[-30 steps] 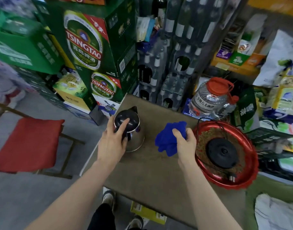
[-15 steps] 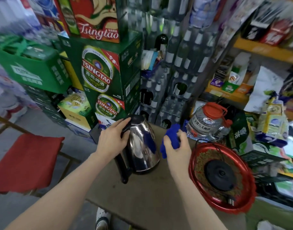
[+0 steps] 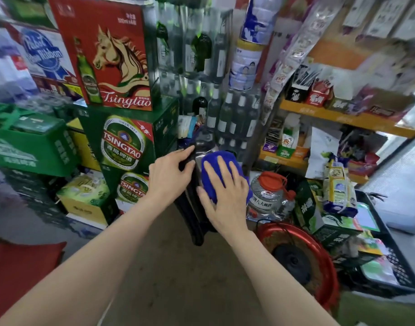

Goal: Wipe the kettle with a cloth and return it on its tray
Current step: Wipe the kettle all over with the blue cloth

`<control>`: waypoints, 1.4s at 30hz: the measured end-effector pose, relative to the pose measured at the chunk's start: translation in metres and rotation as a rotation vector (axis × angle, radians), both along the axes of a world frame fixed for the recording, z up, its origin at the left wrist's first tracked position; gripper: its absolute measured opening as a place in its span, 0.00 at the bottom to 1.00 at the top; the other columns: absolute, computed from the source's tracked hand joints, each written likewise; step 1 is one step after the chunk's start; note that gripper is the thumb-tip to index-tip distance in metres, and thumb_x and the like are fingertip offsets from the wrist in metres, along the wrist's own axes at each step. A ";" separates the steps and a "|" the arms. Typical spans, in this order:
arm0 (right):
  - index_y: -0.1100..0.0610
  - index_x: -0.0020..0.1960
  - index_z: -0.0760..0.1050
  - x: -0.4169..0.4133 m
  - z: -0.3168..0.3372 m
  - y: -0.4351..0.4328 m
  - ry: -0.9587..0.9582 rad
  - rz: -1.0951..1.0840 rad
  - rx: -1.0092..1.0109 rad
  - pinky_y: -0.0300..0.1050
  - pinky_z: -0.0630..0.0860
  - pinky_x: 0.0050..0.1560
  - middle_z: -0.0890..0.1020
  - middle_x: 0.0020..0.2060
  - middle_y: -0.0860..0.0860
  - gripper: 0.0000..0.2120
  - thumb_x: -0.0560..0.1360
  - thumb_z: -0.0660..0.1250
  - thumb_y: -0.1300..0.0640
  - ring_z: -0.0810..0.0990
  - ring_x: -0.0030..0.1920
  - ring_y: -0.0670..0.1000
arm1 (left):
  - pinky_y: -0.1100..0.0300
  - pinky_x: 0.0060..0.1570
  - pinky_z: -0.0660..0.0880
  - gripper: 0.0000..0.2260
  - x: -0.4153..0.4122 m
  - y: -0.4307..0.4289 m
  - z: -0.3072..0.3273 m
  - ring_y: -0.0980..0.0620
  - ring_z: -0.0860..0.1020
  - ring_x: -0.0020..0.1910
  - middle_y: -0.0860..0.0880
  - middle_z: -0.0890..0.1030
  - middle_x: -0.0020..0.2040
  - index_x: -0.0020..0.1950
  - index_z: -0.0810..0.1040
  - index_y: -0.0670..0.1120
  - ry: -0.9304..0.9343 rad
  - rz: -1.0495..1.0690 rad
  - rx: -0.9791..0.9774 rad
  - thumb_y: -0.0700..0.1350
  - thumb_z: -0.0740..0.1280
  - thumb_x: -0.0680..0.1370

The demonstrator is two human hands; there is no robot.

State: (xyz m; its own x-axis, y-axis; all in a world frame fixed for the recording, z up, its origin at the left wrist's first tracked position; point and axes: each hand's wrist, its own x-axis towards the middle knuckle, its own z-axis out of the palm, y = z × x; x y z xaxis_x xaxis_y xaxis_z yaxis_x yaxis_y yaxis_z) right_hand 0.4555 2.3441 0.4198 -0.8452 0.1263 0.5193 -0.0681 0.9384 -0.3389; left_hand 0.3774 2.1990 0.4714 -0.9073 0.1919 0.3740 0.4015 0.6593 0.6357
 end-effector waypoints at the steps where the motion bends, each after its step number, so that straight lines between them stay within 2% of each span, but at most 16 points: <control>1: 0.44 0.78 0.63 0.005 -0.002 0.005 0.014 0.044 0.116 0.62 0.62 0.75 0.64 0.79 0.49 0.27 0.81 0.56 0.39 0.61 0.80 0.56 | 0.49 0.61 0.75 0.18 -0.001 -0.001 0.003 0.48 0.78 0.64 0.52 0.80 0.66 0.69 0.75 0.58 -0.006 0.005 0.017 0.51 0.65 0.78; 3: 0.44 0.78 0.65 0.003 0.005 0.020 0.031 0.060 0.106 0.62 0.65 0.72 0.65 0.79 0.48 0.25 0.82 0.56 0.41 0.62 0.79 0.54 | 0.49 0.59 0.75 0.18 0.001 -0.002 0.007 0.47 0.79 0.62 0.52 0.80 0.65 0.68 0.76 0.58 -0.009 -0.003 0.042 0.52 0.65 0.78; 6: 0.42 0.78 0.64 -0.014 0.029 0.029 0.011 -0.090 -0.327 0.59 0.66 0.72 0.67 0.77 0.44 0.23 0.84 0.55 0.43 0.64 0.78 0.47 | 0.49 0.58 0.75 0.17 0.005 0.002 0.014 0.47 0.80 0.60 0.52 0.81 0.64 0.68 0.76 0.59 -0.011 -0.017 0.066 0.52 0.65 0.78; 7: 0.42 0.77 0.64 -0.017 0.035 0.024 0.016 -0.125 -0.351 0.60 0.66 0.72 0.68 0.77 0.44 0.23 0.83 0.54 0.42 0.64 0.77 0.47 | 0.50 0.58 0.75 0.17 0.007 0.004 0.016 0.46 0.80 0.58 0.52 0.82 0.63 0.68 0.76 0.59 -0.013 -0.017 0.075 0.53 0.64 0.78; 11: 0.41 0.75 0.67 -0.006 0.033 -0.001 0.157 -0.045 0.193 0.62 0.63 0.71 0.68 0.77 0.46 0.23 0.81 0.57 0.41 0.65 0.77 0.54 | 0.53 0.54 0.73 0.17 0.007 0.003 0.024 0.46 0.80 0.58 0.51 0.84 0.60 0.67 0.76 0.61 -0.032 0.004 0.120 0.53 0.64 0.78; 13: 0.43 0.74 0.70 -0.006 0.039 0.009 0.199 -0.022 0.215 0.61 0.66 0.69 0.70 0.76 0.46 0.23 0.80 0.59 0.42 0.68 0.76 0.53 | 0.53 0.56 0.73 0.17 0.010 0.002 0.027 0.47 0.79 0.61 0.52 0.82 0.62 0.67 0.76 0.61 -0.021 -0.013 0.126 0.53 0.64 0.78; 17: 0.47 0.74 0.71 -0.019 0.060 0.024 0.211 -0.065 -0.373 0.57 0.73 0.67 0.75 0.71 0.44 0.21 0.82 0.57 0.46 0.73 0.70 0.46 | 0.49 0.62 0.72 0.17 0.019 0.002 0.035 0.49 0.76 0.66 0.53 0.78 0.67 0.68 0.75 0.60 0.042 -0.043 0.110 0.52 0.64 0.79; 20: 0.44 0.76 0.66 -0.004 0.040 0.004 0.199 -0.071 0.011 0.60 0.66 0.72 0.68 0.77 0.48 0.24 0.80 0.59 0.43 0.65 0.77 0.54 | 0.48 0.62 0.72 0.17 0.019 -0.001 0.038 0.49 0.76 0.67 0.54 0.78 0.68 0.68 0.75 0.60 0.035 -0.022 0.117 0.52 0.63 0.79; 23: 0.42 0.76 0.67 0.016 0.014 0.008 0.216 0.023 0.361 0.65 0.65 0.69 0.66 0.78 0.51 0.26 0.79 0.63 0.42 0.63 0.78 0.59 | 0.48 0.62 0.70 0.17 0.018 -0.008 0.037 0.49 0.76 0.66 0.54 0.78 0.68 0.68 0.75 0.61 0.027 -0.003 0.133 0.53 0.63 0.79; 25: 0.45 0.75 0.69 0.016 0.021 0.023 0.223 0.019 0.306 0.63 0.68 0.67 0.68 0.77 0.52 0.26 0.79 0.64 0.41 0.67 0.76 0.59 | 0.47 0.62 0.68 0.17 0.020 -0.011 0.037 0.48 0.75 0.67 0.54 0.77 0.69 0.68 0.74 0.61 0.020 -0.007 0.124 0.53 0.63 0.79; 29: 0.45 0.76 0.66 -0.006 0.061 0.020 0.196 -0.130 -0.073 0.62 0.68 0.69 0.66 0.77 0.51 0.26 0.80 0.58 0.40 0.67 0.75 0.54 | 0.52 0.57 0.68 0.16 0.025 -0.008 0.041 0.48 0.80 0.58 0.54 0.80 0.65 0.67 0.76 0.61 0.000 -0.011 0.179 0.53 0.63 0.79; 34: 0.43 0.74 0.70 0.000 0.042 0.002 0.273 0.126 0.531 0.67 0.63 0.70 0.68 0.77 0.51 0.23 0.80 0.60 0.42 0.66 0.77 0.62 | 0.49 0.59 0.74 0.16 0.016 -0.018 0.055 0.48 0.81 0.55 0.51 0.85 0.57 0.66 0.77 0.61 -0.046 0.047 0.243 0.54 0.64 0.78; 36: 0.45 0.74 0.72 0.009 0.036 0.019 0.263 0.216 0.633 0.68 0.65 0.69 0.70 0.77 0.51 0.22 0.81 0.61 0.44 0.68 0.76 0.62 | 0.51 0.56 0.75 0.16 0.015 -0.025 0.054 0.50 0.81 0.49 0.50 0.86 0.53 0.66 0.77 0.61 -0.047 0.060 0.247 0.53 0.63 0.78; 39: 0.50 0.75 0.71 0.005 0.052 0.026 0.234 0.137 0.234 0.62 0.70 0.68 0.70 0.76 0.52 0.23 0.82 0.60 0.46 0.69 0.76 0.57 | 0.51 0.52 0.76 0.16 0.017 -0.028 0.050 0.54 0.77 0.32 0.51 0.86 0.41 0.66 0.76 0.61 -0.072 0.047 0.231 0.54 0.63 0.79; 41: 0.48 0.76 0.69 -0.008 0.072 0.010 0.216 -0.014 -0.118 0.58 0.71 0.69 0.71 0.76 0.49 0.23 0.82 0.55 0.45 0.70 0.75 0.51 | 0.49 0.54 0.76 0.15 0.022 -0.024 0.050 0.51 0.79 0.34 0.51 0.87 0.46 0.65 0.77 0.62 -0.064 0.023 0.221 0.54 0.63 0.79; 42: 0.46 0.75 0.69 -0.012 0.080 -0.002 0.213 -0.068 -0.118 0.58 0.70 0.70 0.71 0.75 0.48 0.23 0.82 0.53 0.44 0.70 0.75 0.50 | 0.49 0.54 0.76 0.15 0.025 -0.021 0.050 0.48 0.81 0.40 0.51 0.86 0.52 0.65 0.77 0.62 -0.051 0.014 0.210 0.54 0.63 0.78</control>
State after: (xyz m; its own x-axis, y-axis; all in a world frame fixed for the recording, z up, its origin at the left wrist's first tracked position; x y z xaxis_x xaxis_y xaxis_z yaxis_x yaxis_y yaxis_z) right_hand 0.4431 2.3420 0.4994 -0.7058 0.2494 0.6630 -0.0873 0.8982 -0.4308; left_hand 0.4024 2.1782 0.5218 -0.9281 0.1022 0.3580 0.3572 0.5152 0.7791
